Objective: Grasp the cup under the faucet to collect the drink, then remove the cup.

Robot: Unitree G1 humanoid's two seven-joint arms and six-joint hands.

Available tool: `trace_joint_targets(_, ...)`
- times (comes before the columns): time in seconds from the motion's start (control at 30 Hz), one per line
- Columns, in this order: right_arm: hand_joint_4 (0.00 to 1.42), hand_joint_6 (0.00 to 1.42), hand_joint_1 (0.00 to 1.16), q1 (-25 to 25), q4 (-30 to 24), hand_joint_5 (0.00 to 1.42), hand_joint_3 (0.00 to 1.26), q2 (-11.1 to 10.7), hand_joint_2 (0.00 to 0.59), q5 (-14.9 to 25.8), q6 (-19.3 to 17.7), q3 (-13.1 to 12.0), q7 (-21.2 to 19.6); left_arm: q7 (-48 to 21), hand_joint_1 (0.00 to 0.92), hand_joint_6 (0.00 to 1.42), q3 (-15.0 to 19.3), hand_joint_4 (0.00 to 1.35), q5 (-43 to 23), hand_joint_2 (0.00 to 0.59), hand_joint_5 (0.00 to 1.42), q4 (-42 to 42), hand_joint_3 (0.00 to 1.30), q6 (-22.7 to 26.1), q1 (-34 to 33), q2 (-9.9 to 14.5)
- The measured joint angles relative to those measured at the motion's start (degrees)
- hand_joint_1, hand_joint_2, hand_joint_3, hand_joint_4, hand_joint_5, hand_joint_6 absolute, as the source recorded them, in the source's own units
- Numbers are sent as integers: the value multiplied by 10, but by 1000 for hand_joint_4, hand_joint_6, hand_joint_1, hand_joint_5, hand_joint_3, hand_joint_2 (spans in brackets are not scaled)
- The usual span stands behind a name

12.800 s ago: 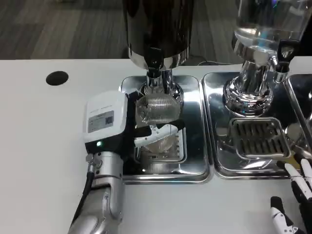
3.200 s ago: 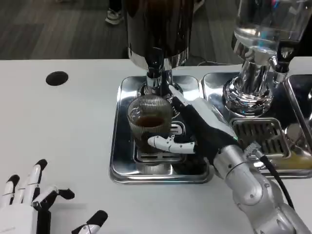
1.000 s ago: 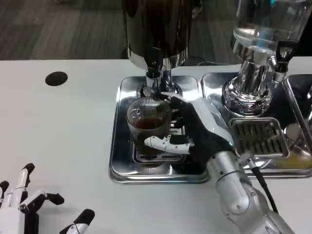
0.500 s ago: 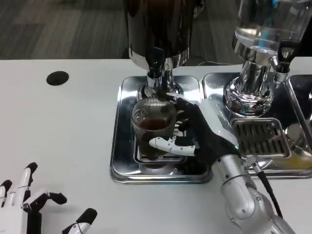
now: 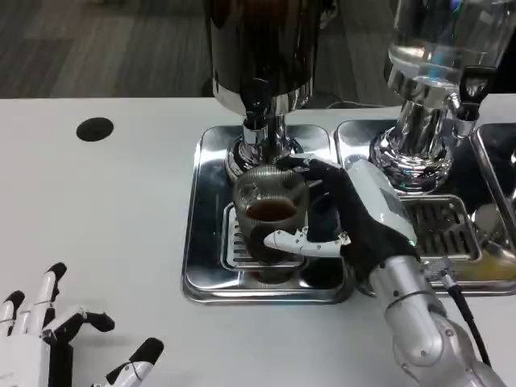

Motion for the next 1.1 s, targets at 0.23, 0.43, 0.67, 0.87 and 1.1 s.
trace_joint_targets(0.23,550,567,813,5,-3,506,507,0,194,0,2,-7,0,0,0,66,-10,30,0,129,180,8,638,-2,-4,0)
trace_joint_targets(0.43,555,569,818,21,-37,509,508,-1,194,-7,22,-8,6,0,0,65,-10,30,-1,130,180,11,638,-6,-9,0)
trace_joint_targets(0.67,558,572,817,42,-71,527,508,-15,207,-8,35,-19,16,0,0,64,-11,30,-3,131,180,17,639,-10,-22,0)
trace_joint_targets(0.87,565,574,816,57,-99,530,508,-18,208,-7,50,-26,30,0,0,64,-15,25,-3,131,180,17,639,-10,-28,0)
trace_joint_targets(1.1,571,576,820,95,-158,530,508,-35,210,-5,65,-41,59,-1,0,64,-20,21,-2,132,180,22,639,-10,-42,0)
